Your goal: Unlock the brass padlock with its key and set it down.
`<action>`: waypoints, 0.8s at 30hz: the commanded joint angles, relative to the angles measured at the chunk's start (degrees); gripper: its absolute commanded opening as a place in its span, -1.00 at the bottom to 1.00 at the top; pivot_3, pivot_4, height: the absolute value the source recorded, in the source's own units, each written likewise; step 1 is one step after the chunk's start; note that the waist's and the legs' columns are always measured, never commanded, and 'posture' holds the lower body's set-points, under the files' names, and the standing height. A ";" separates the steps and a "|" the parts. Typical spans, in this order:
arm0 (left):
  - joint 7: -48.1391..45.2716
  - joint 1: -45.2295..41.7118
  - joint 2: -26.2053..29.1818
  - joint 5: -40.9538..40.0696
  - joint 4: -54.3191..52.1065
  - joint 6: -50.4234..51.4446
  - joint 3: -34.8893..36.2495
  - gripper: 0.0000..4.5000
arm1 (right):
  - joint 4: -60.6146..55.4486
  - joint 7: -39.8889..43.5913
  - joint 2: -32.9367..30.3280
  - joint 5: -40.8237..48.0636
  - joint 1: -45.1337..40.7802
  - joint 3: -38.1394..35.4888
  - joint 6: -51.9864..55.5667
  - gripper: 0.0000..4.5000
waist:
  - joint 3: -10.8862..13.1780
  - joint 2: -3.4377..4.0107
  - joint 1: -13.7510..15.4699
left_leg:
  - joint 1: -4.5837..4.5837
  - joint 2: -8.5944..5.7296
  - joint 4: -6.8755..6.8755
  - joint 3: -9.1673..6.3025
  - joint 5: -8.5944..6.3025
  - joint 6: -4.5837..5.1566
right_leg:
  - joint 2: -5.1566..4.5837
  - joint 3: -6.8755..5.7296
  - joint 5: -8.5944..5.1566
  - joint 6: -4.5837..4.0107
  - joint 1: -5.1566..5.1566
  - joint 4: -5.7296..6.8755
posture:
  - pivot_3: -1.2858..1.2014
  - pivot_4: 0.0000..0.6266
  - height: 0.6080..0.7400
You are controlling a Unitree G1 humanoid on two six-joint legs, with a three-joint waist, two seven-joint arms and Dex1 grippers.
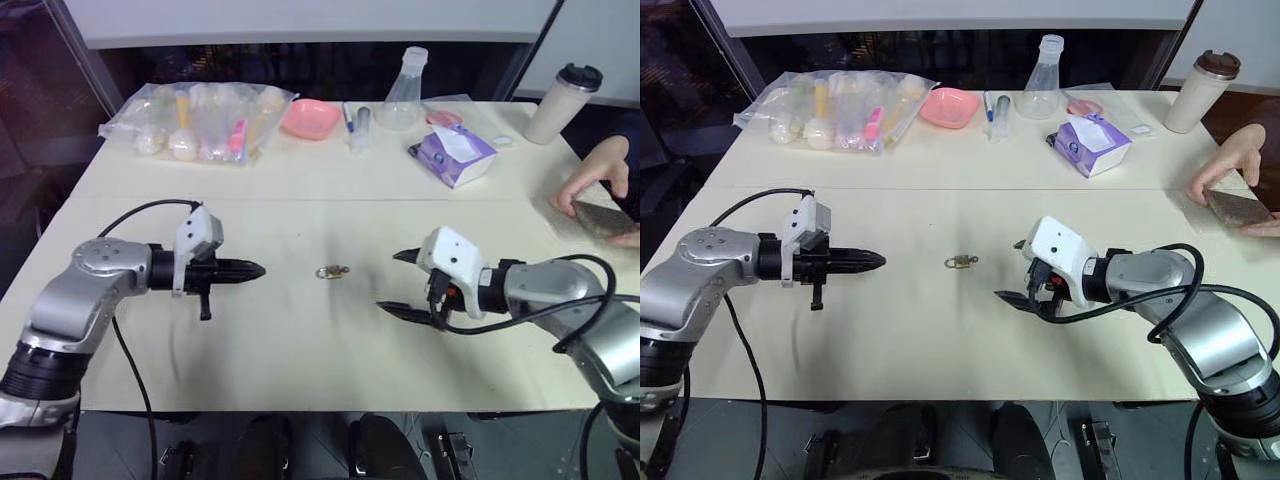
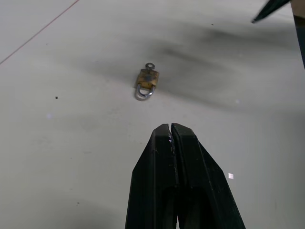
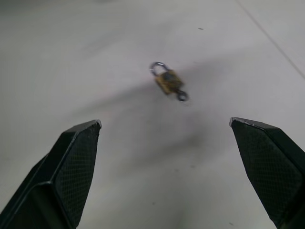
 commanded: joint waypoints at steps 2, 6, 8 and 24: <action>-1.36 -0.63 0.55 1.07 -0.49 -1.96 -0.58 -1.00 | -3.35 -0.82 -0.16 1.33 -0.33 -1.06 1.13 1.00 | 0.00 0.00 -0.02 | 0.00 0.00 0.00 0.00 0.00 0.01 | 0.00 0.00 0.00 0.00 0.00 -0.02 | 0.03 -0.52 0.62; -1.89 -0.70 0.33 0.64 -0.96 -1.31 -0.54 -1.00 | -4.25 -1.71 -0.17 1.37 0.80 -1.41 1.37 1.00 | 0.00 0.00 -0.04 | 0.00 0.00 -0.01 0.00 0.00 0.01 | 0.00 0.00 0.00 0.00 0.00 -0.02 | 0.03 -0.52 0.62; -1.56 -0.85 0.01 1.25 -0.54 -1.85 -1.00 -1.00 | -4.51 -1.92 -0.16 1.24 1.40 -1.38 1.10 1.00 | 0.00 0.00 -0.01 | 0.00 0.00 -0.01 0.00 -0.01 0.01 | 0.00 0.00 0.00 0.00 0.00 -0.03 | 0.03 -0.52 0.62; -0.18 0.42 -2.20 5.75 -0.10 -5.36 -4.53 -1.00 | -4.15 -7.24 1.70 0.02 -0.79 -1.22 1.72 1.00 | 0.00 0.00 0.01 | 0.00 -0.01 0.00 0.00 -0.01 0.01 | 0.00 -0.01 0.01 0.01 0.01 -0.03 | 0.03 -0.52 0.62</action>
